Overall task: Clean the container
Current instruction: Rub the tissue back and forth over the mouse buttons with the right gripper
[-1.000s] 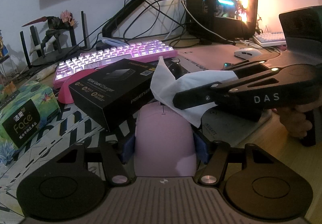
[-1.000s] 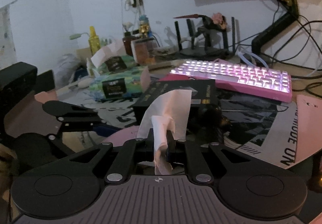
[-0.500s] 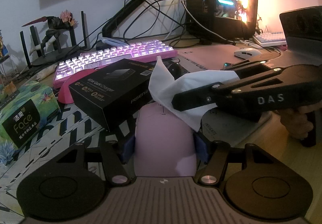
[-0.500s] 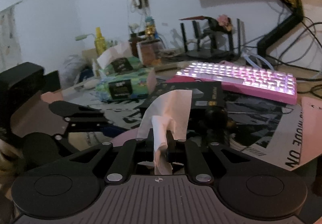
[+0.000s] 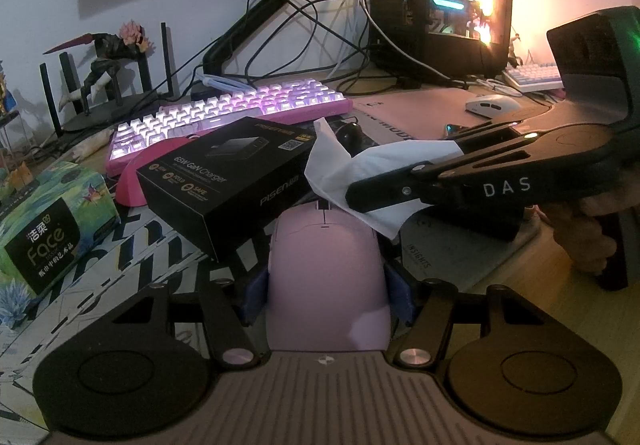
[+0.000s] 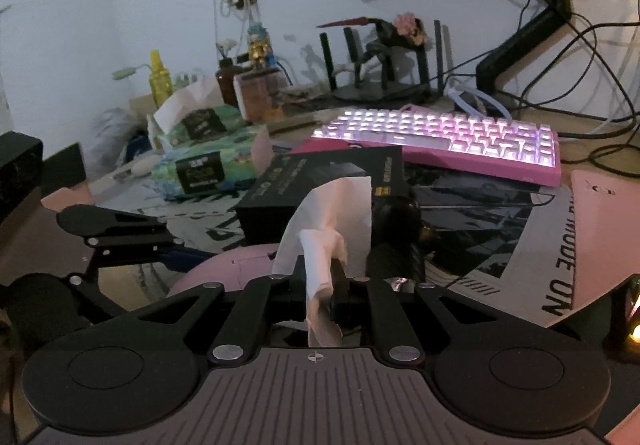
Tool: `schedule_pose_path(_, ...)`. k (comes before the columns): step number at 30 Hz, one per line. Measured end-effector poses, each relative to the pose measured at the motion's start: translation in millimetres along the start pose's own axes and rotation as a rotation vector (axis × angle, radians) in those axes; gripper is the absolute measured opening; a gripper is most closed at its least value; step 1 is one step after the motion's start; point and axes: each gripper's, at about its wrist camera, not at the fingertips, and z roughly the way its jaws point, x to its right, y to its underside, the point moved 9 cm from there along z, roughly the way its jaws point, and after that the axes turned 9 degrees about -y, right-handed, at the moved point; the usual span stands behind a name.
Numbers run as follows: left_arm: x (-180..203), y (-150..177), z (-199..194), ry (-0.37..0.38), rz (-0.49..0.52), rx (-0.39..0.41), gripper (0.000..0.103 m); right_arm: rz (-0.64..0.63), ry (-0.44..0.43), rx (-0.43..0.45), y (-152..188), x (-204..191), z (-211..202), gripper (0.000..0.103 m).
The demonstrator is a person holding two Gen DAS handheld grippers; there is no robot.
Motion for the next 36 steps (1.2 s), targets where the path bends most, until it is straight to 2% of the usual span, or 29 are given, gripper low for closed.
schedule_pose_path(6, 0.1, 0.1, -0.2, 0.0, 0.0, 0.0, 0.061, -0.019, -0.006, -0.002, 0.5, -2.9, 0.2, 0.012)
schedule_pose_path(27, -0.2, 0.3, -0.1, 0.001, -0.001, 0.0, 0.061, -0.102, -0.109, 0.003, -2.2, -25.8, -2.7, 0.012)
schedule_pose_path(36, -0.4, 0.4, 0.0, 0.001, -0.001, 0.0, 0.061, -0.07, -0.082, -0.004, -1.9, -17.6, 0.0, 0.012)
